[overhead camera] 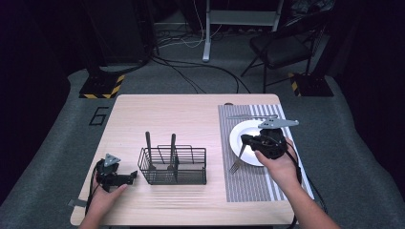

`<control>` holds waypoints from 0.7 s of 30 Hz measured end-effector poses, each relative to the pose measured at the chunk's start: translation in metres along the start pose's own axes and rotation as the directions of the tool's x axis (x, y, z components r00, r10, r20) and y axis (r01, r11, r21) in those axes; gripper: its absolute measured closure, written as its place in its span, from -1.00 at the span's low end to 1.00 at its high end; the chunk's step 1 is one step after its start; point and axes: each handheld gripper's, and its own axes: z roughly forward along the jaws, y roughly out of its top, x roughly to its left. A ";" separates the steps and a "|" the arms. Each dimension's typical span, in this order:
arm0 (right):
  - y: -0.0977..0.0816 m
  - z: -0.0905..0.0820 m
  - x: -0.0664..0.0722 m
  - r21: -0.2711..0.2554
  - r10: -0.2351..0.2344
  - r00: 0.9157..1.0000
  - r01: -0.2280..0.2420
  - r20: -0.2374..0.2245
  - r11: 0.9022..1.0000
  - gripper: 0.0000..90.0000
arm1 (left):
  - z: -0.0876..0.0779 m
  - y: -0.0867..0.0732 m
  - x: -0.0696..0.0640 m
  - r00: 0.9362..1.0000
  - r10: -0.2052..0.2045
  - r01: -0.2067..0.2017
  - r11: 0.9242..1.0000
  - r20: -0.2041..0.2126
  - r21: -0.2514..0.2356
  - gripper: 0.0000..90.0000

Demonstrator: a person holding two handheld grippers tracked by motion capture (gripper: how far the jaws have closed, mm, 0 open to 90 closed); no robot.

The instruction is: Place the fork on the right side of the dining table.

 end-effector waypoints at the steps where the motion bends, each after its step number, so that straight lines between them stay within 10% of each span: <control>1: -0.001 0.000 0.000 0.001 0.000 1.000 0.000 0.002 1.000 0.94 | 0.000 0.000 0.000 1.000 -0.002 0.002 1.000 -0.003 -0.005 -1.00; 21: -0.017 0.001 -0.007 0.018 0.034 0.999 -0.035 0.020 0.999 0.94 | 0.000 0.000 0.000 1.000 0.001 -0.001 1.000 0.000 0.000 -1.00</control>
